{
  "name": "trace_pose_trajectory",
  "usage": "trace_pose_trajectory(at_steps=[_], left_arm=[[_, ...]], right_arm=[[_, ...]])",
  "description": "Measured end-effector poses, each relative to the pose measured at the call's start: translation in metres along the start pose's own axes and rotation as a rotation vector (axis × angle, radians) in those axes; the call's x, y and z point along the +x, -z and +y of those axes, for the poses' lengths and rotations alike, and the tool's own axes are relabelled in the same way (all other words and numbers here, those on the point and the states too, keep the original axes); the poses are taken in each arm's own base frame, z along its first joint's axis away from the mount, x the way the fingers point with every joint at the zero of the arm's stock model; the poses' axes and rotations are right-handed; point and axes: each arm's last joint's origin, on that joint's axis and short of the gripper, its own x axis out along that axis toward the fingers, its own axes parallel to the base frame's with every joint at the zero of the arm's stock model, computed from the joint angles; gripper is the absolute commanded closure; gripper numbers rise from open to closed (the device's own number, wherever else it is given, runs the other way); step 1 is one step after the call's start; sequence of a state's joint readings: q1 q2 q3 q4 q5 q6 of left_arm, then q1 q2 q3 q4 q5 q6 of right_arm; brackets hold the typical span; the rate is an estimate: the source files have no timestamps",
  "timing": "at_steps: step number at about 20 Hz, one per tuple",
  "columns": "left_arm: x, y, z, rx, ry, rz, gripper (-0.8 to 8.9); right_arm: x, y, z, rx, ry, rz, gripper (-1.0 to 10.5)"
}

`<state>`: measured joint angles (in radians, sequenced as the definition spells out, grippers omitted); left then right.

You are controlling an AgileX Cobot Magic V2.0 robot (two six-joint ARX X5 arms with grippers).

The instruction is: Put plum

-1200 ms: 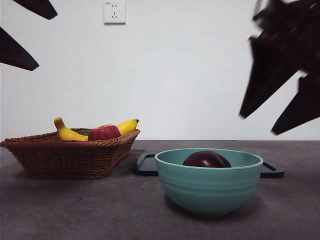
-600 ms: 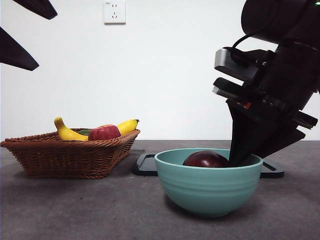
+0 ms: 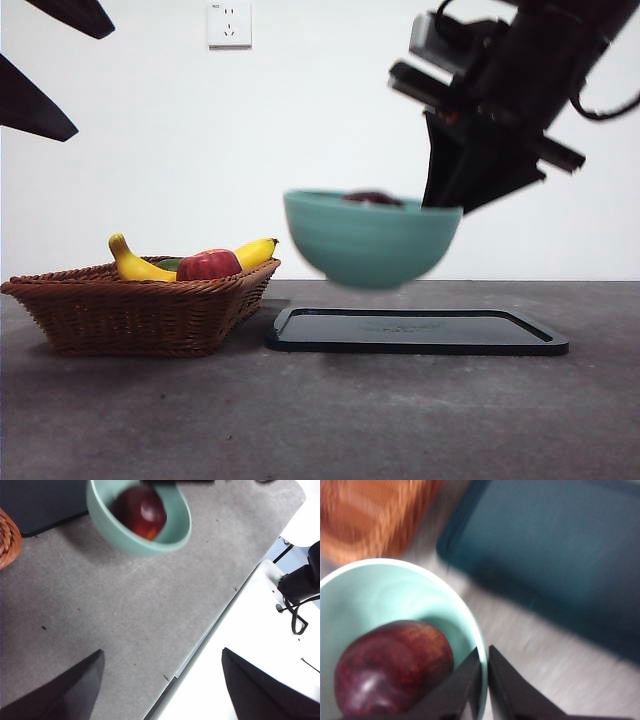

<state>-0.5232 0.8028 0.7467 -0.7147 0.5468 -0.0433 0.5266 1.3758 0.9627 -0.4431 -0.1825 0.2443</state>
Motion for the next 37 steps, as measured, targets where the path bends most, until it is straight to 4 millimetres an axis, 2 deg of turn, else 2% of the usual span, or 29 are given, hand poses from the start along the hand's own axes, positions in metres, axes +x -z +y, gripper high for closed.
trace_pose_trajectory(at_steps=[2, 4, 7, 9, 13, 18, 22, 25, 28, 30, 31, 34, 37], left_arm=[[0.0, 0.0, 0.0, 0.0, 0.0, 0.0, 4.4], [0.0, 0.0, 0.0, 0.0, 0.0, 0.0, 4.4], [0.0, 0.0, 0.0, 0.0, 0.0, 0.0, 4.4], [0.0, 0.0, 0.0, 0.0, 0.0, 0.0, 4.4], [0.0, 0.0, 0.0, 0.0, 0.0, 0.0, 4.4], [0.0, 0.0, 0.0, -0.001, 0.0, 0.001, 4.4], [0.0, 0.0, 0.0, 0.0, 0.0, 0.001, 4.4], [0.0, 0.0, 0.0, 0.0, 0.0, 0.001, 4.4], [0.0, 0.0, 0.0, 0.0, 0.0, 0.001, 4.4], [0.0, 0.0, 0.0, 0.0, 0.0, 0.001, 4.4], [0.0, 0.0, 0.0, 0.0, 0.0, 0.001, 4.4], [0.0, 0.0, 0.0, 0.0, 0.0, 0.001, 4.4], [0.0, 0.0, 0.0, 0.0, 0.0, 0.0, 4.4]], right_arm=[[-0.007, -0.021, -0.006, 0.025, 0.021, -0.031, 9.4], [-0.004, -0.043, -0.015, 0.048, 0.048, -0.04, 9.4], [0.009, -0.07, -0.031, 0.067, 0.084, -0.032, 9.4], [0.024, -0.08, -0.045, 0.088, 0.105, -0.017, 9.4], [0.061, -0.077, -0.067, 0.119, 0.132, 0.049, 9.4], [0.085, -0.073, -0.08, 0.126, 0.142, 0.068, 9.4], [0.091, -0.07, -0.082, 0.126, 0.143, 0.086, 9.3], [0.091, -0.07, -0.082, 0.126, 0.142, 0.087, 8.6], [0.09, -0.07, -0.082, 0.128, 0.143, 0.093, 8.6], [0.08, -0.073, -0.078, 0.124, 0.141, 0.079, 8.6], [0.067, -0.077, -0.074, 0.118, 0.138, 0.052, 8.6], [0.011, -0.087, -0.057, 0.093, 0.128, -0.043, 8.6], [-0.046, -0.081, -0.038, 0.054, 0.112, -0.077, 8.6]])
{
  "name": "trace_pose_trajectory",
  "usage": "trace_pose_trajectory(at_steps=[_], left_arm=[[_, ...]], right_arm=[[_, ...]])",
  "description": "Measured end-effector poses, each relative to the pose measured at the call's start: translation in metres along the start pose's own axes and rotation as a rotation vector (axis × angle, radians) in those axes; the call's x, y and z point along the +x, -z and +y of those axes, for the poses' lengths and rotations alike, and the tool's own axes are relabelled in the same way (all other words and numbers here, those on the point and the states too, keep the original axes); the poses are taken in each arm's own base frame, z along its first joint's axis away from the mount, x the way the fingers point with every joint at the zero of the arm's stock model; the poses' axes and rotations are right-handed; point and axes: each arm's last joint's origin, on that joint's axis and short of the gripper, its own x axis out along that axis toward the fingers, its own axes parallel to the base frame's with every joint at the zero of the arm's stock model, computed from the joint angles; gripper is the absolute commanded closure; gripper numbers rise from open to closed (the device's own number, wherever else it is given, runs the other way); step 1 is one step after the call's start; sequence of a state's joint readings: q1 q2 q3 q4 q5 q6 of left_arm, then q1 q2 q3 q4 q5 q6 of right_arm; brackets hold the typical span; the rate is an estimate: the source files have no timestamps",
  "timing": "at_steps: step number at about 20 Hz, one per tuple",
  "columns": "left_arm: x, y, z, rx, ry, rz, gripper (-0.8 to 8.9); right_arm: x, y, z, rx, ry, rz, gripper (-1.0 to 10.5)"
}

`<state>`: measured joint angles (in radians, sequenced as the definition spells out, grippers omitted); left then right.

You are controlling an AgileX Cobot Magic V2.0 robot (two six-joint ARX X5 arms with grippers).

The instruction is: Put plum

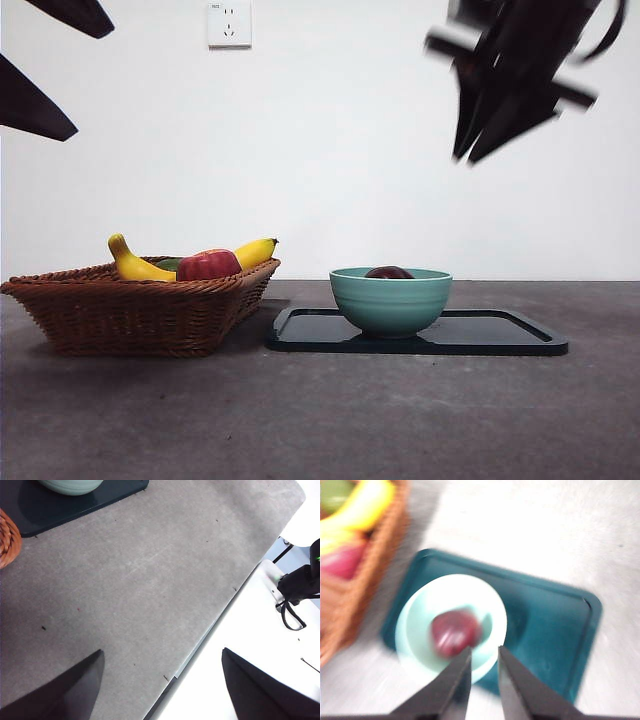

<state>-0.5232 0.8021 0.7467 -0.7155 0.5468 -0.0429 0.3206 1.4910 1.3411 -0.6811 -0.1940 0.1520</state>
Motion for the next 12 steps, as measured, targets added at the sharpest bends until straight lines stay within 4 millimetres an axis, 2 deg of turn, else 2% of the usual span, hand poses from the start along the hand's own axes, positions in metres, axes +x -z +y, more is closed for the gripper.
trace_pose_trajectory(at_steps=[2, 3, 5, 9, 12], left_arm=[[0.0, 0.0, 0.0, 0.001, 0.0, 0.0, 4.4], [0.0, 0.0, 0.0, 0.001, 0.0, -0.001, 4.4], [0.0, 0.0, 0.0, 0.001, 0.0, -0.001, 4.4], [0.0, -0.002, 0.0, 0.009, 0.001, -0.014, 4.4], [0.0, -0.005, 0.0, 0.028, 0.002, -0.046, 4.4]], right_arm=[[-0.044, 0.007, 0.008, -0.034, -0.023, -0.036, 8.6], [-0.068, 0.014, 0.012, -0.055, -0.025, -0.05, 7.9], [-0.1, 0.028, 0.016, -0.078, -0.026, -0.053, 6.2], [-0.146, 0.058, 0.021, -0.093, -0.023, -0.031, 6.1], [-0.168, 0.078, 0.023, -0.101, -0.049, -0.032, 6.1]])
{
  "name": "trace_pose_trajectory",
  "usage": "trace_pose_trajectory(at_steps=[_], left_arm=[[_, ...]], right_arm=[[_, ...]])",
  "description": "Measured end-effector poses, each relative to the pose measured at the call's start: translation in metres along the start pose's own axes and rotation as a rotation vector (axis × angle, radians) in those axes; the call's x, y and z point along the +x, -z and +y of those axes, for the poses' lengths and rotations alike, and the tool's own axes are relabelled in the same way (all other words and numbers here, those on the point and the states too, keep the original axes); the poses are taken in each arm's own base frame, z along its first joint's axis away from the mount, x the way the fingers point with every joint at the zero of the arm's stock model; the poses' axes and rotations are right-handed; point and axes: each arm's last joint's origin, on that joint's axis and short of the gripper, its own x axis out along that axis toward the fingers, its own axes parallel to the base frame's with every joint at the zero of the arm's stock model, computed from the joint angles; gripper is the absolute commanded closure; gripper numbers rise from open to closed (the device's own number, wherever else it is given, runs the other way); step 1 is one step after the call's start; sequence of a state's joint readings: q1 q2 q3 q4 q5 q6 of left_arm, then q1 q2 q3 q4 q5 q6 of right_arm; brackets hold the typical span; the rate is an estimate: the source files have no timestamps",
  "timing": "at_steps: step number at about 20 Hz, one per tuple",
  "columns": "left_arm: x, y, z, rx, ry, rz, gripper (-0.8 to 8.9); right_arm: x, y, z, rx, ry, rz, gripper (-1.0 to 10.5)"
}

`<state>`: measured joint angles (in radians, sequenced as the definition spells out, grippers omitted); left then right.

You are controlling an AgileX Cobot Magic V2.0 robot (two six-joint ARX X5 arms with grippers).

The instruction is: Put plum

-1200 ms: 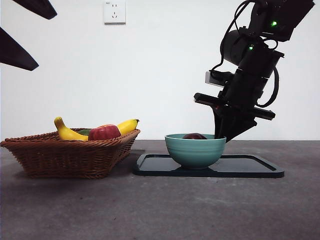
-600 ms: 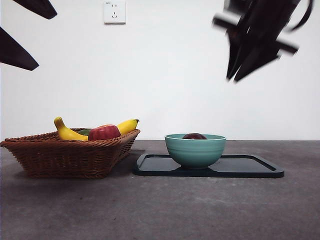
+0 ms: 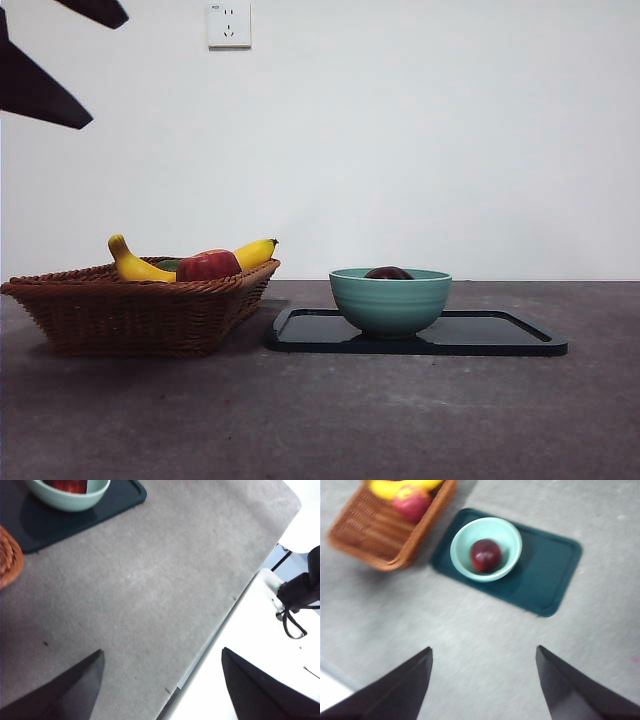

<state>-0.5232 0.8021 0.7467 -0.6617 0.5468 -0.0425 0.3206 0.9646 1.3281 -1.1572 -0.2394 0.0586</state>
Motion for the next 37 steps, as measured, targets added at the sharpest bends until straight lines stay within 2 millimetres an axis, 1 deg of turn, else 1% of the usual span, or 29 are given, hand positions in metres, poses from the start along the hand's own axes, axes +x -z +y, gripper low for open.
trace_pose_trajectory(at_steps=[2, 4, 6, 8, 11, 13, 15, 24, 29, 31, 34, 35, 37], left_arm=[[0.0, 0.0, 0.0, 0.0, 0.0, 0.0, 4.4], [0.0, 0.0, 0.0, 0.0, 0.0, 0.0, 4.4], [0.0, 0.0, 0.0, 0.0, 0.0, 0.0, 4.4], [0.0, 0.0, 0.0, 0.0, 0.0, 0.0, 4.4], [0.0, 0.0, 0.0, 0.0, 0.0, 0.0, 4.4], [0.0, 0.0, 0.0, 0.0, 0.0, 0.0, 4.4], [0.0, 0.0, 0.0, 0.0, 0.0, 0.0, 4.4], [0.0, 0.0, 0.0, -0.004, 0.0, 0.0, 4.41], [0.003, -0.004, 0.001, -0.063, -0.005, -0.014, 4.4], [0.008, -0.016, 0.002, -0.067, -0.047, -0.015, 4.4], [0.013, -0.052, 0.001, -0.052, -0.098, -0.051, 4.4], [0.018, -0.063, 0.003, -0.05, -0.099, -0.052, 4.4], [0.033, -0.085, 0.01, -0.053, -0.099, -0.04, 4.41]], right_arm=[[-0.008, 0.016, 0.002, -0.01, -0.024, -0.028, 6.1], [-0.01, 0.035, 0.001, -0.014, -0.026, -0.041, 6.1], [-0.006, 0.054, -0.001, -0.016, -0.045, -0.046, 6.1], [0.001, 0.071, -0.002, -0.02, -0.102, -0.066, 6.1], [0.011, 0.092, -0.004, -0.005, -0.141, -0.073, 6.1], [0.017, 0.101, -0.006, 0.006, -0.144, -0.053, 6.1], [0.02, 0.103, -0.006, 0.01, -0.158, -0.044, 6.1], [0.019, 0.1, -0.006, 0.0, -0.162, -0.073, 6.1], [0.019, 0.1, -0.006, 0.007, -0.165, -0.072, 6.1], [0.019, 0.1, -0.006, 0.008, -0.166, -0.072, 6.1], [0.019, 0.1, -0.006, 0.008, -0.167, -0.072, 6.1], [0.019, 0.1, -0.006, 0.008, -0.167, -0.072, 6.1], [0.019, 0.1, -0.006, 0.008, -0.167, -0.072, 6.1]])
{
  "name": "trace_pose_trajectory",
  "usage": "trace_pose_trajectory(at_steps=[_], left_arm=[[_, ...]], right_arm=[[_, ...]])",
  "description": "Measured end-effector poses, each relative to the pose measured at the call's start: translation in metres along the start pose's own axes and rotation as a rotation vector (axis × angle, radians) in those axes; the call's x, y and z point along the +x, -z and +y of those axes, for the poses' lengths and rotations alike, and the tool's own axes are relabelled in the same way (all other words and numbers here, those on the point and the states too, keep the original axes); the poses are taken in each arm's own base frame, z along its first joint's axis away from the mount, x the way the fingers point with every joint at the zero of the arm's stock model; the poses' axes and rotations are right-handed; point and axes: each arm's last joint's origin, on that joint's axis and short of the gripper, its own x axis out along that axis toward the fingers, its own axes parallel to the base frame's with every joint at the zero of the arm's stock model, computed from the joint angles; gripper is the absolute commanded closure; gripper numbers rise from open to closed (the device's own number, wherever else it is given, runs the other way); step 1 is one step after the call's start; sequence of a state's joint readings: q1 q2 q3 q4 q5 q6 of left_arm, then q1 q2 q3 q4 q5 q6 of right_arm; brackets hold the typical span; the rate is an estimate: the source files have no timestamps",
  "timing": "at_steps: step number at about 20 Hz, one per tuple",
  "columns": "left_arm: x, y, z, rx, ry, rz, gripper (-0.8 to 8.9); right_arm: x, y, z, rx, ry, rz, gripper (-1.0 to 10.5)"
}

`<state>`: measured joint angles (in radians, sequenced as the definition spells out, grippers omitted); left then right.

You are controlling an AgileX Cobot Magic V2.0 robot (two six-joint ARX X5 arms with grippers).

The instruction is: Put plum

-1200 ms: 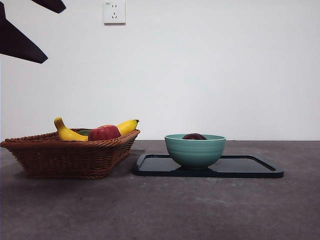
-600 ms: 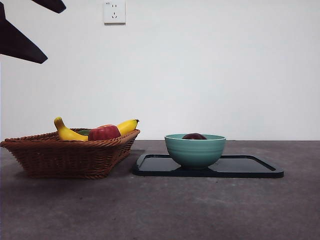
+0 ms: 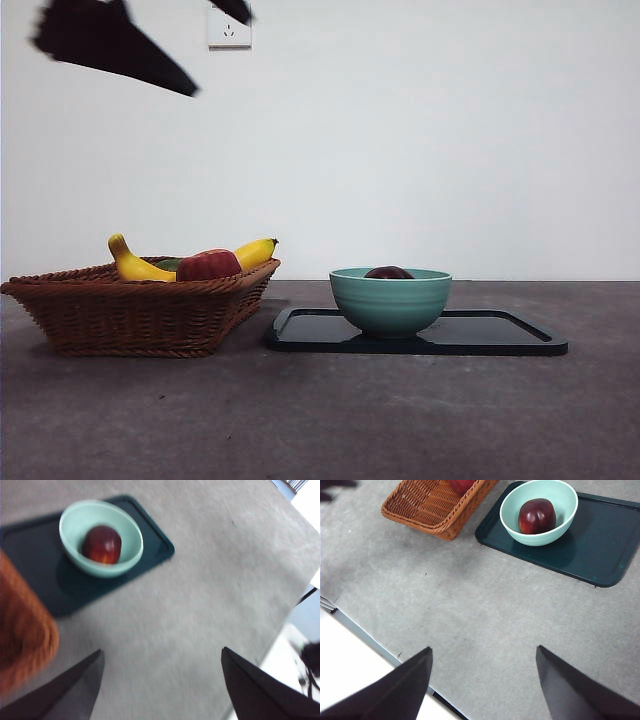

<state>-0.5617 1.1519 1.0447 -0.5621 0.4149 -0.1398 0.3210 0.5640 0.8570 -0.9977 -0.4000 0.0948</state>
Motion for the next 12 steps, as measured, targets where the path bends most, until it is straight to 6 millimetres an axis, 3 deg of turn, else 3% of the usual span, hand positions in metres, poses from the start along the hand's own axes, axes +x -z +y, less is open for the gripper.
trace_pose_trajectory(at_steps=[7, 12], left_arm=[[0.069, -0.073, 0.015, 0.053, -0.07, 0.025, 4.41], [0.122, -0.095, 0.021, 0.117, -0.117, 0.058, 4.42]], right_arm=[[0.0, 0.0, 0.0, 0.0, 0.0, 0.0, 6.1], [0.0, 0.0, 0.0, 0.0, 0.0, 0.001, 6.1]])
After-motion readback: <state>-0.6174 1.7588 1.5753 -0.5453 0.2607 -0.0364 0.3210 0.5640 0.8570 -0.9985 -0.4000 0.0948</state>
